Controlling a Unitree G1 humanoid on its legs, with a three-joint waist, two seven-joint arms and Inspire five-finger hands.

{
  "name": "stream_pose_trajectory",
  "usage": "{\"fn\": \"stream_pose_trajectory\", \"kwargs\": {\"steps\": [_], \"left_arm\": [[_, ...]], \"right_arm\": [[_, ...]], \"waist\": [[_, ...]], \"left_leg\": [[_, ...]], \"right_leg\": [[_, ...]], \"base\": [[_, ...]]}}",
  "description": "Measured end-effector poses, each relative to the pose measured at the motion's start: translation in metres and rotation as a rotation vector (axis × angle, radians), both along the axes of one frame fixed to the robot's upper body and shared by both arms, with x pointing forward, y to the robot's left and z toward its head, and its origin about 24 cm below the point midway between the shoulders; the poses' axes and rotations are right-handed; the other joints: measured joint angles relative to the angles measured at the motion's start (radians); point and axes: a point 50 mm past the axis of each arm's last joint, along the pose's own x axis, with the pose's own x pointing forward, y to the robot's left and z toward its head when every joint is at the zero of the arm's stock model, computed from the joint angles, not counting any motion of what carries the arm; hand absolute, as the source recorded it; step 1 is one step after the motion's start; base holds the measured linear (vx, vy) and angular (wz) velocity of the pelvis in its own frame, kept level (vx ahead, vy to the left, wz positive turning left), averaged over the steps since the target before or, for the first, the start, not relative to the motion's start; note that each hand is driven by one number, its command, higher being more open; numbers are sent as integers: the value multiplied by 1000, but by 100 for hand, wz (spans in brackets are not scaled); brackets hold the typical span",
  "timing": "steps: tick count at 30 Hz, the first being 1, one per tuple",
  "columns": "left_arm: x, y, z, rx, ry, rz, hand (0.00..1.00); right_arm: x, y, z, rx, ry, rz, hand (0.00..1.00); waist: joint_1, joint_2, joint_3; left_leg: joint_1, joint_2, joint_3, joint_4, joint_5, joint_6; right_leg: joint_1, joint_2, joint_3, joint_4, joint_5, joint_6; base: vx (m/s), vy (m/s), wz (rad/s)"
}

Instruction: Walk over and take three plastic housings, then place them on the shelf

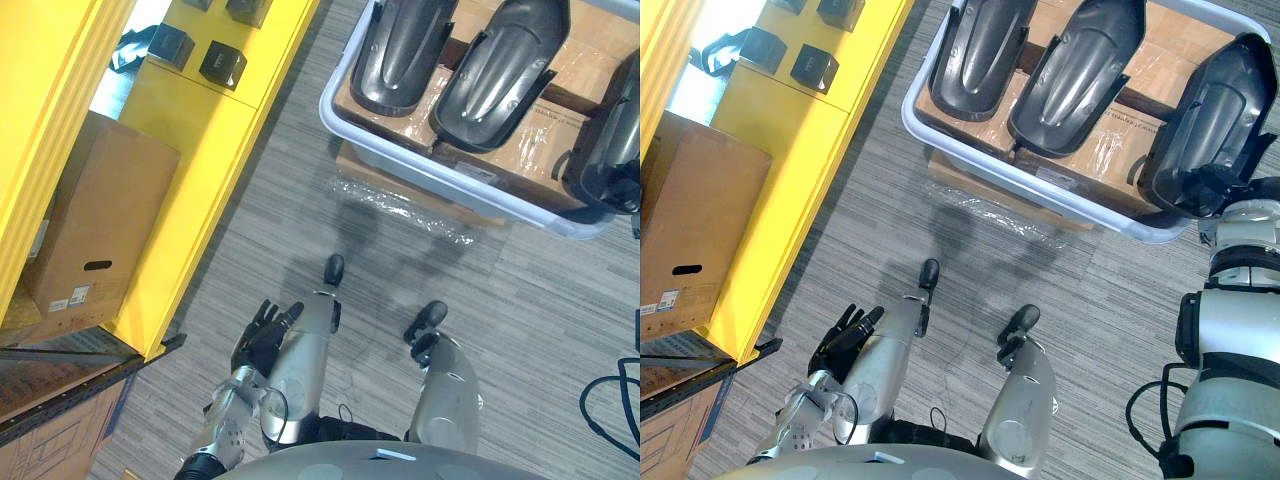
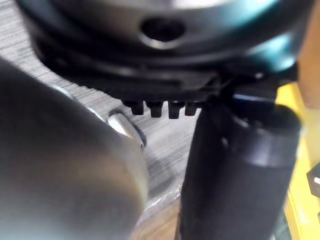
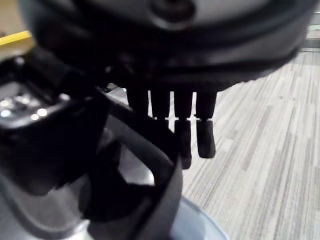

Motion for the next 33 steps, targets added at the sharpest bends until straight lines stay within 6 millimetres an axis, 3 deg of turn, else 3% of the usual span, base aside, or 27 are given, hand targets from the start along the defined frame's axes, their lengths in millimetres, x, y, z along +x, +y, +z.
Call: {"fn": "stream_pose_trajectory", "kwargs": {"steps": [3,11,17,21,23,27,30,33], "left_arm": [[0,0,0,-2,-4,-4,100],[-2,5,3,3,-11,14,100],[-9,14,5,15,-17,46,100],[-14,25,11,40,-49,93,100],[-11,28,21,45,-101,118,100],[17,22,69,15,-333,125,100],[30,27,102,26,-499,152,100],[41,24,124,40,-595,138,100]], "right_arm": [[4,2,7,-39,-23,23,0],[5,5,-1,-152,65,90,0],[16,21,3,-275,39,193,0],[28,44,6,-372,-67,226,0],[29,53,9,-401,-163,218,0],[24,75,16,-486,-359,222,0],[22,104,0,-546,-412,292,0],[17,122,-9,-605,-426,361,0]], "waist": [[1,0,0],[-6,-18,4],[-10,-65,10],[-24,-118,11],[-31,-139,10],[-41,-178,2],[-65,-223,-59],[-88,-231,-129]], "left_leg": [[5,7,0,0,1,-2],[41,30,12,0,-2,-6],[91,56,35,-27,0,-13],[157,64,49,-82,9,-23],[193,64,54,-113,16,-24],[293,60,83,-193,41,-25],[351,57,105,-262,51,-27],[404,47,119,-324,61,-27]], "right_leg": [[4,5,0,5,-3,-6],[42,26,4,-8,-4,-8],[79,55,23,-43,6,-13],[131,64,24,-84,13,-14],[162,69,24,-111,21,-12],[242,71,25,-174,41,-5],[280,73,25,-219,47,4],[316,72,25,-261,56,19]], "base": [[0,0,0],[-17,-1,-4],[-4,-14,-13],[35,-6,-6],[47,-11,1],[88,-4,-7],[100,-14,-8],[144,-8,-9]]}}
